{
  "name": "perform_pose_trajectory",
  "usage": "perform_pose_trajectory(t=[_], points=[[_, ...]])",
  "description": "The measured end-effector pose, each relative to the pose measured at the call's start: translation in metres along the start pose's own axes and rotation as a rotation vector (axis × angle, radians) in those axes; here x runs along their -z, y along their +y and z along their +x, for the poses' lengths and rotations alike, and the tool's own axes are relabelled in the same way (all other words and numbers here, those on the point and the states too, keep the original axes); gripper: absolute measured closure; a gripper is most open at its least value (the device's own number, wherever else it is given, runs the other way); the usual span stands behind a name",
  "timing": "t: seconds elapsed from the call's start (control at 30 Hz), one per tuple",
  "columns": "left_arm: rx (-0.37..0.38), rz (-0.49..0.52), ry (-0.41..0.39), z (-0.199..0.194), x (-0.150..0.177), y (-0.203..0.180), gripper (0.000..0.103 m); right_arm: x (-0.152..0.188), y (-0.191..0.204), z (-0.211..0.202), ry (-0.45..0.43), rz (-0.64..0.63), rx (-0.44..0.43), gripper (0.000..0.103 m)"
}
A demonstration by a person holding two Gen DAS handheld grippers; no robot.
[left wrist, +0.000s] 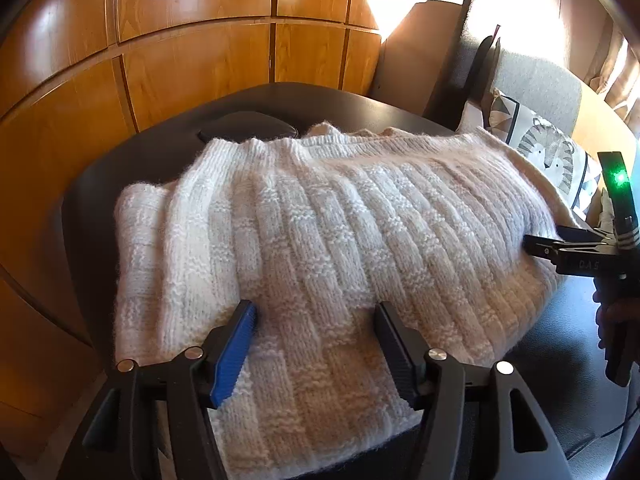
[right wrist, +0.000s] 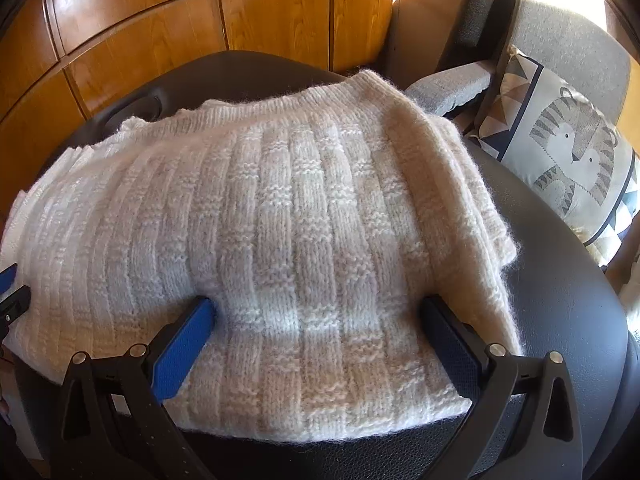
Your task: Fold clothes
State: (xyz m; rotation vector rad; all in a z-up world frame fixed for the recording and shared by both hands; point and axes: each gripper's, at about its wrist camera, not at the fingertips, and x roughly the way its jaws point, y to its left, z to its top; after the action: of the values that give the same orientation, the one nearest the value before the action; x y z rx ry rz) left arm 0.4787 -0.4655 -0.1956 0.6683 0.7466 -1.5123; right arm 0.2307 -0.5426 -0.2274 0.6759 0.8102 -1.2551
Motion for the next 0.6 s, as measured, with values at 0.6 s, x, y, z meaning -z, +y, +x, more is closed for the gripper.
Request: perform_pose_trajectory(t=[0.6], points=[[-0.072, -0.042, 0.146, 0.01, -0.016, -0.018, 0.015, 0.025, 0.003, -0.052, 0.003, 0.066, -0.022, 0.0]])
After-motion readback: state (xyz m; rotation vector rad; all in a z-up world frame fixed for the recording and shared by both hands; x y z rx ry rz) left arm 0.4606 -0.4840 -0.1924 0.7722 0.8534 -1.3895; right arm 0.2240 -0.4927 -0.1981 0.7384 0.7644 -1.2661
